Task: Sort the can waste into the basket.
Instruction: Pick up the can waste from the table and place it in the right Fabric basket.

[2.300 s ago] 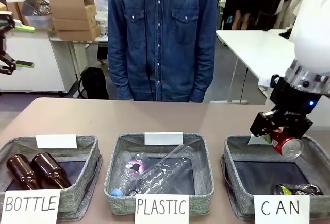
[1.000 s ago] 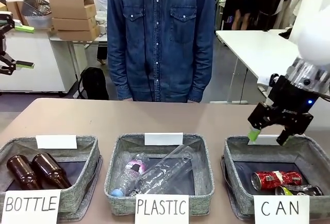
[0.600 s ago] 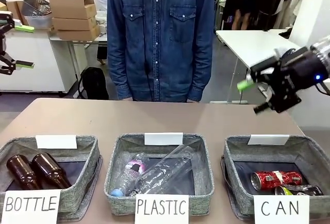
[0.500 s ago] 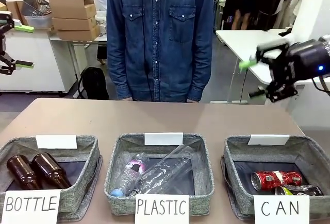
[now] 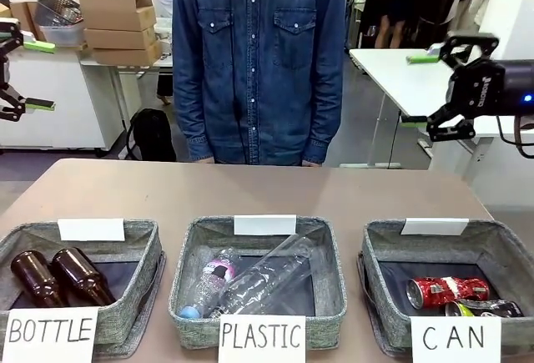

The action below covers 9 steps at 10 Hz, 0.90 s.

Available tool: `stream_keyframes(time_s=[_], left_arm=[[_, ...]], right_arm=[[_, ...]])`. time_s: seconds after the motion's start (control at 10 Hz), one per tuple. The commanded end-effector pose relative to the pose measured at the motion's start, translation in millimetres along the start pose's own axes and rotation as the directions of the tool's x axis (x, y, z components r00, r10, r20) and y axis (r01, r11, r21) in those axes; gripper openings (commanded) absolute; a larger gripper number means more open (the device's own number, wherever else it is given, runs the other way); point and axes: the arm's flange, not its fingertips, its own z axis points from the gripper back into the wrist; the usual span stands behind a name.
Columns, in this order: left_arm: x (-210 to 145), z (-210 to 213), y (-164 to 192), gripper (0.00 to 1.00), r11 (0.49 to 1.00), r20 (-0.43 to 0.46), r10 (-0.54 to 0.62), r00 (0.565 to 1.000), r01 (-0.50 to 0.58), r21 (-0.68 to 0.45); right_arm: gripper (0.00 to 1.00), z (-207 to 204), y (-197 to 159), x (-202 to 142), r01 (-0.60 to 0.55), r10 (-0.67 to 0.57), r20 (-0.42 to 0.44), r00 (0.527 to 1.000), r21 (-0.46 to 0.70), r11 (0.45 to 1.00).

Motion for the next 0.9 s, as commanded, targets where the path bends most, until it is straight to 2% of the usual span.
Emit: stream_keyframes(time_s=[0.0, 0.8], left_arm=[[-1.8, 2.6, 0.0, 1.00, 1.000, -0.008, -0.011, 1.000, 0.011, -0.001], [-1.8, 2.6, 0.0, 1.00, 1.000, -0.008, -0.011, 1.000, 0.011, -0.001]], right_arm=[[1.00, 1.3, 4.5, -5.2, -0.010, 0.009, -0.015, 1.000, -0.058, 0.998], [1.00, 1.3, 4.5, -5.2, -0.010, 0.009, -0.015, 1.000, -0.058, 0.998]])
